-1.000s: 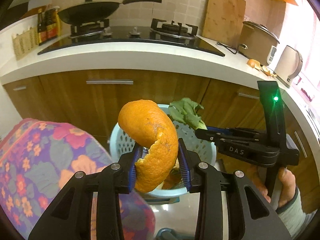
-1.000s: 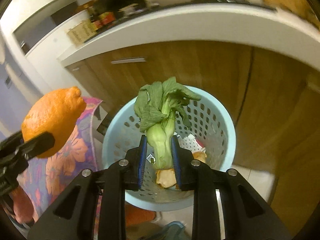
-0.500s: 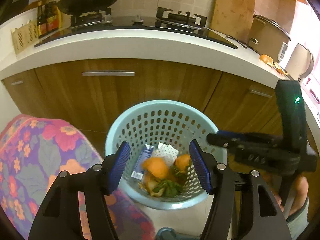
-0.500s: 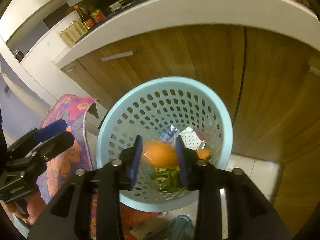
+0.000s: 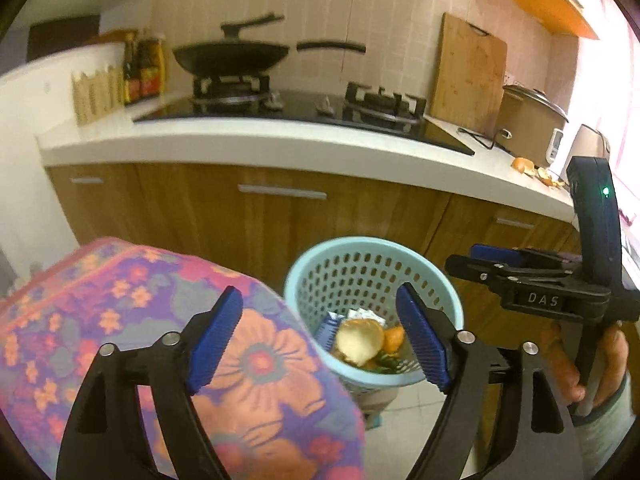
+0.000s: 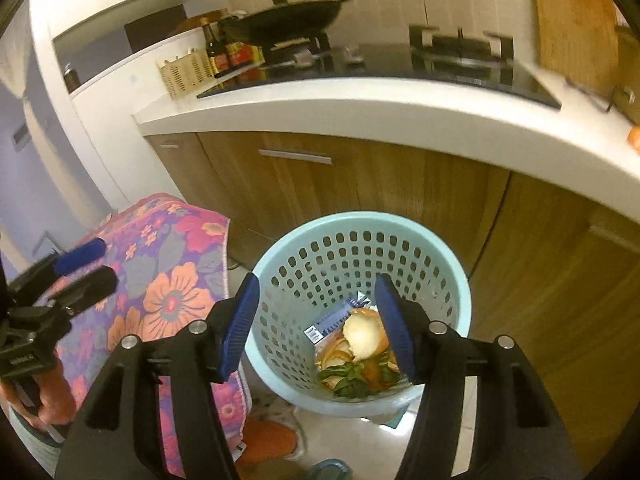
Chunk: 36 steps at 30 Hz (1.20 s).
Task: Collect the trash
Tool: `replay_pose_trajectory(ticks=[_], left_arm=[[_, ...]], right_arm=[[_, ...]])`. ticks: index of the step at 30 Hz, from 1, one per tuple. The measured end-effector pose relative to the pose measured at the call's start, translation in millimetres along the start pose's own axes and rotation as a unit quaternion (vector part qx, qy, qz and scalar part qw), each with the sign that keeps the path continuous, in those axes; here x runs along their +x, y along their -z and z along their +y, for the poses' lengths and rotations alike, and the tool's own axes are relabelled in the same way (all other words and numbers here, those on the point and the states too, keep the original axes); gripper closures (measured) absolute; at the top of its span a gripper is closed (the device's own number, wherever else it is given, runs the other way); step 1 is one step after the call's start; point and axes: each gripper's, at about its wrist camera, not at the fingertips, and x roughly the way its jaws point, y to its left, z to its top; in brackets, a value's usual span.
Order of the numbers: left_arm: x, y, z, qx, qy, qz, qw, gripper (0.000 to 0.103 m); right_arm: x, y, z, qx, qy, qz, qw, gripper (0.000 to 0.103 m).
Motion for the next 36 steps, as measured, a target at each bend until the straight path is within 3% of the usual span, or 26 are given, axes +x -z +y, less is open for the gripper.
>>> replay_pose_trajectory(ticks=[5,9,13,20,26,30,36], left_arm=[[-24.4,20.8,15.0,0.021,-0.046,-0.033,0.9982,0.020],[-31.2,26.4,34.5,-0.011,-0.053,-0.059,0.9968,0.020],[-35.9,29.5,50.1,-0.050,-0.066,-0.082,0.9932,0.020],[-39.0,40.5,54.6,-0.039,-0.101,-0.110,0.9881,0.020],[-35.0,48.5,69.3,-0.073,-0.105,-0.103,0.9864,0.020],[-35.9,53.3,73.8,-0.095,-0.139,-0.102,0.9804,0.018],[-44.8,53.5,69.2,-0.078,-0.168,-0.120,0.9754,0.015]], right_arm=[[-20.9,10.4,17.3,-0.003,0.058,-0.042,0.997,0.040],[-34.8,14.5,29.2,0.006,0.093,-0.076,0.993,0.031],[-46.1,19.0,47.3,0.007,0.120,-0.113,0.986,0.030],[-55.0,22.5,78.8,-0.013,0.165,-0.161,0.973,0.022],[-50.5,22.0,89.8,-0.016,0.179,-0.171,0.969,0.021],[-44.8,25.4,99.3,-0.025,0.190,-0.179,0.965,0.020],[-46.0,29.8,115.5,-0.046,0.197,-0.197,0.959,0.017]])
